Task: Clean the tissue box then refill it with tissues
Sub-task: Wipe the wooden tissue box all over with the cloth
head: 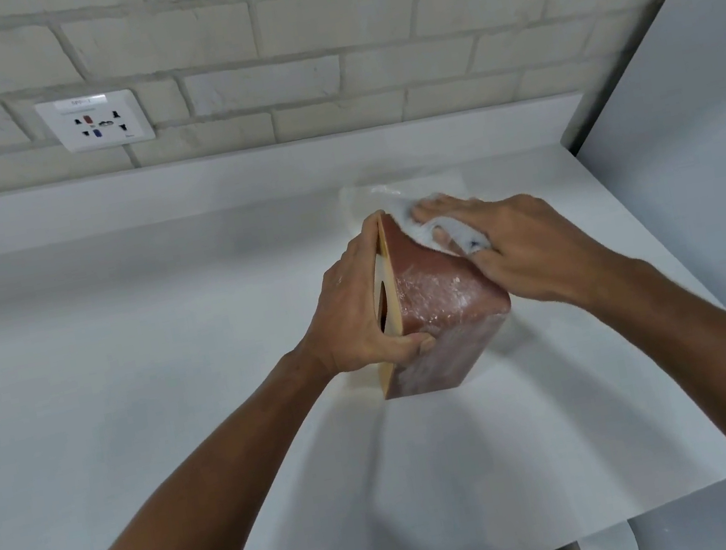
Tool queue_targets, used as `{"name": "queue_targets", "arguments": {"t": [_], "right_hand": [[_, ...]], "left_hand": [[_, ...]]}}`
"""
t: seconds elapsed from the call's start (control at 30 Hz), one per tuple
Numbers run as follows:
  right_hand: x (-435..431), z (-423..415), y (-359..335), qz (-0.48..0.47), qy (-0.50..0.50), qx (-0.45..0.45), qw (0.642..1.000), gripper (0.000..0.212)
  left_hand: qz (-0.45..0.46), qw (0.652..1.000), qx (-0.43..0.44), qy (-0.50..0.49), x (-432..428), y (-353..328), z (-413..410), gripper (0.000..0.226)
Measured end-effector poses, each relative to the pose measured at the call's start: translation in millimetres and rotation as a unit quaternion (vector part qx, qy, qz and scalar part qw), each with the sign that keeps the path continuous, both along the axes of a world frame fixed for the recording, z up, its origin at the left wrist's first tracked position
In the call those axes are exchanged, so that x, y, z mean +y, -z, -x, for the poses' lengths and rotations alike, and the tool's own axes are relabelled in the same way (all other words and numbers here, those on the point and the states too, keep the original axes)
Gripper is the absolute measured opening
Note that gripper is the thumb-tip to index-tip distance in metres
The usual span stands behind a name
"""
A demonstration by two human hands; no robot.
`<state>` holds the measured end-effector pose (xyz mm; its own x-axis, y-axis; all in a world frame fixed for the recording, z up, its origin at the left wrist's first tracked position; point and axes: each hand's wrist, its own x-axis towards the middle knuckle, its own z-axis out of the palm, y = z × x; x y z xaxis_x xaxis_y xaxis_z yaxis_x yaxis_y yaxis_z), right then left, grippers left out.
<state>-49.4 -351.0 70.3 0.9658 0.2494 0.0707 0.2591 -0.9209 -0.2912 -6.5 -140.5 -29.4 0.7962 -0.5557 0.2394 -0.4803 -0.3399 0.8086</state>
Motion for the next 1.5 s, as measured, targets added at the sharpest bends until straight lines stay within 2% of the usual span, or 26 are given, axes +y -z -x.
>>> {"name": "queue_targets", "arguments": {"t": [0.07, 0.17, 0.27, 0.33, 0.43, 0.57, 0.63, 0.73, 0.83, 1.0, 1.1, 1.17, 1.27, 1.33, 1.43, 1.5], "right_hand": [[-2.5, 4.2, 3.6, -0.003, 0.021, -0.010, 1.000, 0.048], [-1.5, 27.4, 8.2, -0.017, -0.021, -0.015, 1.000, 0.050], [-8.2, 26.7, -5.9, -0.039, 0.040, -0.005, 0.998, 0.040], [2.0, 5.8, -9.4, -0.005, 0.069, -0.007, 0.998, 0.037], [33.1, -12.0, -14.3, 0.030, 0.032, 0.001, 0.999, 0.037], [39.5, 3.5, -12.8, 0.038, -0.029, 0.007, 0.999, 0.051], [22.7, 12.2, -9.1, 0.017, -0.037, 0.005, 0.999, 0.053], [-3.9, 8.9, -3.6, 0.021, 0.007, -0.006, 1.000, 0.053], [4.7, 0.9, -3.5, 0.016, 0.040, -0.004, 0.999, 0.053], [6.6, 18.8, -4.6, 0.022, -0.083, 0.041, 0.995, 0.060], [-15.9, 14.7, -6.2, 0.026, -0.026, 0.019, 0.999, 0.054], [-5.8, 11.0, -6.7, 0.043, -0.002, 0.012, 0.999, 0.054], [32.1, 27.7, -5.5, 0.010, -0.097, 0.033, 0.995, 0.063], [26.9, 40.2, -2.6, -0.018, -0.141, 0.040, 0.989, 0.061], [-9.9, 30.8, -4.2, 0.006, -0.069, 0.011, 0.998, 0.053], [-8.2, 25.3, -3.3, 0.020, -0.028, 0.000, 0.999, 0.053]], "left_hand": [[-0.006, 1.000, -0.006, 0.000, 0.3, 0.8, 1.8, 0.139], [0.002, 1.000, -0.015, 0.000, -1.3, 0.6, 3.0, 0.136], [-0.004, 1.000, -0.011, 0.004, -1.1, -0.6, 3.4, 0.140], [-0.002, 1.000, -0.015, 0.010, -1.0, -2.5, 4.3, 0.138], [0.006, 0.999, -0.028, 0.014, -1.2, -4.9, 6.6, 0.127], [0.023, 0.999, -0.030, 0.009, -0.8, -4.9, 5.5, 0.106], [0.021, 0.999, -0.024, 0.006, -0.5, -5.6, 6.1, 0.114], [-0.014, 1.000, -0.012, -0.009, 0.5, -5.0, 5.8, 0.139], [-0.016, 1.000, 0.017, -0.012, -1.4, -6.6, 4.4, 0.143], [-0.008, 1.000, 0.002, 0.001, -0.8, -7.2, 4.8, 0.126], [-0.009, 1.000, -0.002, 0.003, 0.2, -7.1, 7.4, 0.136], [0.000, 1.000, -0.004, 0.004, -1.2, -9.3, 8.0, 0.126], [0.014, 1.000, -0.019, 0.014, -3.6, -8.3, 6.6, 0.109], [0.013, 1.000, -0.014, 0.018, -1.3, -7.5, 8.5, 0.103], [0.006, 1.000, 0.004, 0.016, 1.6, -12.0, 11.5, 0.122], [0.003, 1.000, -0.002, 0.010, 0.5, -13.8, 13.4, 0.114]]}}
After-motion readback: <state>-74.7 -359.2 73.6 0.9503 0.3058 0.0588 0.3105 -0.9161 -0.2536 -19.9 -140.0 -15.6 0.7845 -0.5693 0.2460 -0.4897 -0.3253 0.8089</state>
